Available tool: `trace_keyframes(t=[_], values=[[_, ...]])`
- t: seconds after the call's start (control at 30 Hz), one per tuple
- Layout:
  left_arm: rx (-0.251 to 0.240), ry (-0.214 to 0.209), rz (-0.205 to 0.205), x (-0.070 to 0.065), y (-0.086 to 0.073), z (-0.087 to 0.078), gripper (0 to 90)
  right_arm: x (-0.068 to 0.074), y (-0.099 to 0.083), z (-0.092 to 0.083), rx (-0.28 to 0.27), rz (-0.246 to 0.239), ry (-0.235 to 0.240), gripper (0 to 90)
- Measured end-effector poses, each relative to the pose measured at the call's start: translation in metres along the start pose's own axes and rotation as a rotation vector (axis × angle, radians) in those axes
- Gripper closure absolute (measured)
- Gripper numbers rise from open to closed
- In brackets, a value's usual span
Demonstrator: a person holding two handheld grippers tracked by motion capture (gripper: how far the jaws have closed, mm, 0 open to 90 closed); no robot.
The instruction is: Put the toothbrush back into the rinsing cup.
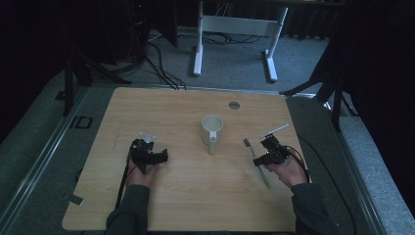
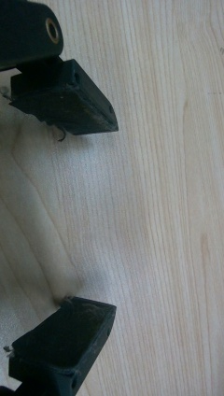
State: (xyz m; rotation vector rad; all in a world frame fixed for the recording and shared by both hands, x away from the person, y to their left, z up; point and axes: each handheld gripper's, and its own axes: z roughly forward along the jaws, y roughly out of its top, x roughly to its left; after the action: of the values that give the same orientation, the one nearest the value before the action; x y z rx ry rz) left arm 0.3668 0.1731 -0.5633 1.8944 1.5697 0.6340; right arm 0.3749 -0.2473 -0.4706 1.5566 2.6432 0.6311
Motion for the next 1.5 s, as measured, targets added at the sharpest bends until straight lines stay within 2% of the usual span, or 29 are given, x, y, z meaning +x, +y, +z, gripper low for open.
trace_keyframes(t=[0.37,0.73,1.5], values=[[0.0,0.0,0.001,0.0,0.0,0.0,11.7,0.002,0.003,-0.004,-0.112,0.003,0.012,81.8],[0.0,0.0,0.001,0.0,0.0,0.0,11.7,0.001,0.005,-0.008,-0.22,0.035,0.022,81.8],[0.0,0.0,0.0,0.0,0.0,0.0,11.7,0.003,0.011,-0.015,-0.335,0.057,0.04,81.7]])
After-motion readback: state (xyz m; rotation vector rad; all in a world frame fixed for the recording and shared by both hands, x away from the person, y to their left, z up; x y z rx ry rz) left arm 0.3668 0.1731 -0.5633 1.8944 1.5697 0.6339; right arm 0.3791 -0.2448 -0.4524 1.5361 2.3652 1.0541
